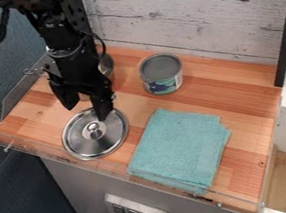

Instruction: Move the silver pan onto the blue cloth

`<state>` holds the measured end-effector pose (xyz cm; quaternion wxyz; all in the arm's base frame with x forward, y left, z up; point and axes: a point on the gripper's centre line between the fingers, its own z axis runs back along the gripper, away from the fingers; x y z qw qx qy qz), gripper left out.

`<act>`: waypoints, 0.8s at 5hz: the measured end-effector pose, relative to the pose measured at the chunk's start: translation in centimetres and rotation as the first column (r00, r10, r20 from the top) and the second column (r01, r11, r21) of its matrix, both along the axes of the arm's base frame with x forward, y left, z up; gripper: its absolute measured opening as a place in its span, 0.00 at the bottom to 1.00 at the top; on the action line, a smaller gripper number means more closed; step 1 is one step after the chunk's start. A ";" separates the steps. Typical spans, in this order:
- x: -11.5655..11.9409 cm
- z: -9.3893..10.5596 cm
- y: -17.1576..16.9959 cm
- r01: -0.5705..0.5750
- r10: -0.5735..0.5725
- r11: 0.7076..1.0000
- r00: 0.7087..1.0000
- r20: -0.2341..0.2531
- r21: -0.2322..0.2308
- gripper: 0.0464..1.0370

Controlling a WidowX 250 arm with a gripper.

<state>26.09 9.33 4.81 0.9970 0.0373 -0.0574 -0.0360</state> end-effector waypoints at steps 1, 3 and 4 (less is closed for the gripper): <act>-0.2 -0.7 -0.1 -0.004 0.004 1.000 1.000 -0.026 -0.014 0.96; 4.6 -0.3 0.5 -0.001 0.002 0.998 1.000 0.016 -0.063 0.96; 6.6 -0.9 1.3 -0.011 0.012 0.998 1.000 0.014 -0.065 0.96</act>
